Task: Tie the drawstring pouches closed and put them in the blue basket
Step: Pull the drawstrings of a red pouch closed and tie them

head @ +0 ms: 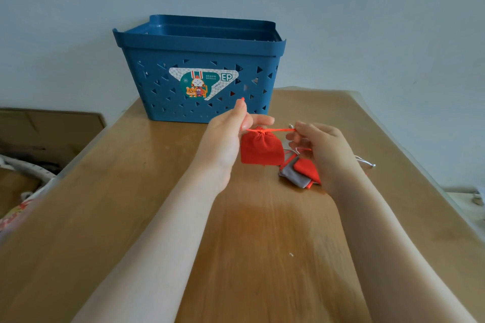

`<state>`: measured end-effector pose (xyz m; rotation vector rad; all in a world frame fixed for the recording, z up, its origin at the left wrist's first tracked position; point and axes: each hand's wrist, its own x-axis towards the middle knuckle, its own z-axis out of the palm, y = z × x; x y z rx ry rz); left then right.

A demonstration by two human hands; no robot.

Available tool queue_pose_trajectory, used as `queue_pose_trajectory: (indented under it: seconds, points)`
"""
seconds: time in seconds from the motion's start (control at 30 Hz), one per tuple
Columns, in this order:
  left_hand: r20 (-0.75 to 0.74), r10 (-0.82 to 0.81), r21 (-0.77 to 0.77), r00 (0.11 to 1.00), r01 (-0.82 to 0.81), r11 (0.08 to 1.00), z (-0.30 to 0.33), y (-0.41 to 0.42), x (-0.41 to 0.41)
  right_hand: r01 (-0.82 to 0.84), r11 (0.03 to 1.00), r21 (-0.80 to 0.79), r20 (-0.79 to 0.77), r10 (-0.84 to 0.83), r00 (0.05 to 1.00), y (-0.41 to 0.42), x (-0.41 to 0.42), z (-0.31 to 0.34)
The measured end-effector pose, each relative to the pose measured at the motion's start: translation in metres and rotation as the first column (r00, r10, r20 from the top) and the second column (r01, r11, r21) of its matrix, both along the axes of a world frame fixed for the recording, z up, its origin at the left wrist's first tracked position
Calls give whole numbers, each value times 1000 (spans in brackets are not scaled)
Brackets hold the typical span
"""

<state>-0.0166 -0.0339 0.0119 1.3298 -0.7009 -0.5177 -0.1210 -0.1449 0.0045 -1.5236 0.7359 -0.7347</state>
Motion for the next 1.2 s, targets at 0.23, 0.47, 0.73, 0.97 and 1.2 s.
queue_pose_trajectory:
  seconds: [0.23,0.47,0.73,0.97,1.2]
  points:
    - [277,114,201,954,-174,964,1,3,-10,-117,985,-124,-22,116,993,5,-10,15]
    - [605,-194,370,772,-57,927,-8,1,-15,-173,955,-240,-13,175,984,12,-14,21]
    - [643,-346,447,684,32,894,-9,2,-12,-321,893,-316,-100,305,947,19,-11,18]
    - [637,-306,419,707,16,908,-10,4,-4,-249,835,-491,-227,153,962,12,-15,19]
    - [601,-221,291,768,48,956,-7,9,6,-143,860,-490,-191,54,980,5,-14,19]
